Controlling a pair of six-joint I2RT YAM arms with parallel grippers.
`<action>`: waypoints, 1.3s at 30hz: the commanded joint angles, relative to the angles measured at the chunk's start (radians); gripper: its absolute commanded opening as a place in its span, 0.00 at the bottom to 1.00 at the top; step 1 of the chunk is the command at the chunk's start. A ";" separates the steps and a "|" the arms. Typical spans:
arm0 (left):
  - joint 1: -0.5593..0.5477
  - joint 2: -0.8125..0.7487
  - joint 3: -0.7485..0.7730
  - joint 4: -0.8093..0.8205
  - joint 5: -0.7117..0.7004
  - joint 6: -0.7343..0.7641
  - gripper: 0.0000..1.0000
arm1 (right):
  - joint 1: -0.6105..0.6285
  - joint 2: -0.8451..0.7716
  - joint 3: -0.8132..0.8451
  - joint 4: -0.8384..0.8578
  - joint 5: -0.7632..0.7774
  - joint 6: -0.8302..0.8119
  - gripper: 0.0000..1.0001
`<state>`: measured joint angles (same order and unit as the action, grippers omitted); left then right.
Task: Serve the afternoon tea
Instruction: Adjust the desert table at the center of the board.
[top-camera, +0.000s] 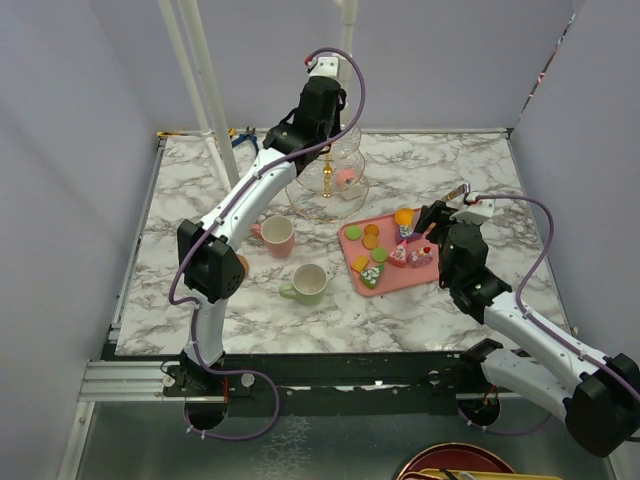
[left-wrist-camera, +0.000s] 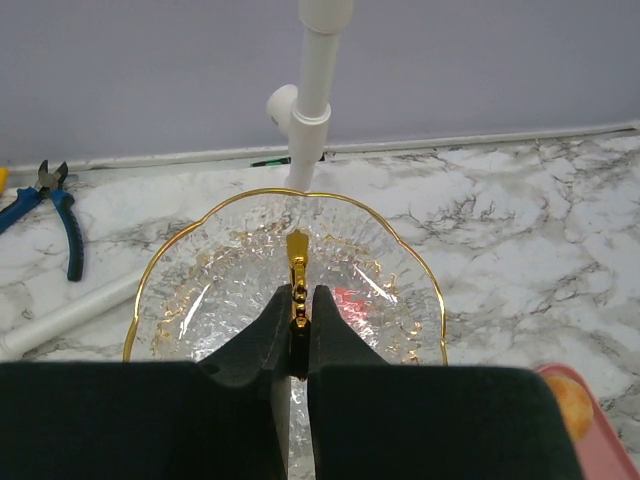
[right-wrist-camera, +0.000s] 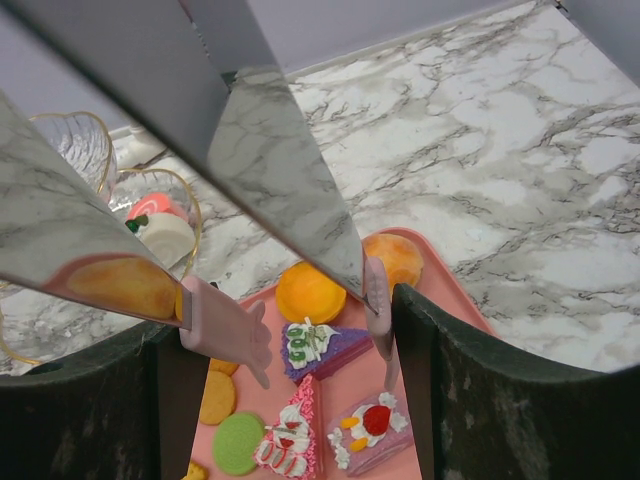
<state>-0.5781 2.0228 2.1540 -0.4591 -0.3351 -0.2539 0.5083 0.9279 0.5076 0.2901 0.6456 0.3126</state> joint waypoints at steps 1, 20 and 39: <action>-0.019 0.007 0.040 0.020 -0.126 -0.079 0.00 | -0.008 -0.012 0.009 0.008 -0.005 -0.013 0.70; 0.032 -0.086 -0.070 0.033 0.260 0.093 0.99 | -0.019 0.005 0.029 -0.002 -0.025 -0.017 0.71; 0.144 -0.001 -0.102 0.030 0.677 0.435 0.98 | -0.020 -0.017 0.023 -0.012 -0.012 -0.016 0.71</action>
<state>-0.4423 1.9835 2.0655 -0.4419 0.2359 0.0990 0.4953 0.9291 0.5114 0.2897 0.6285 0.3050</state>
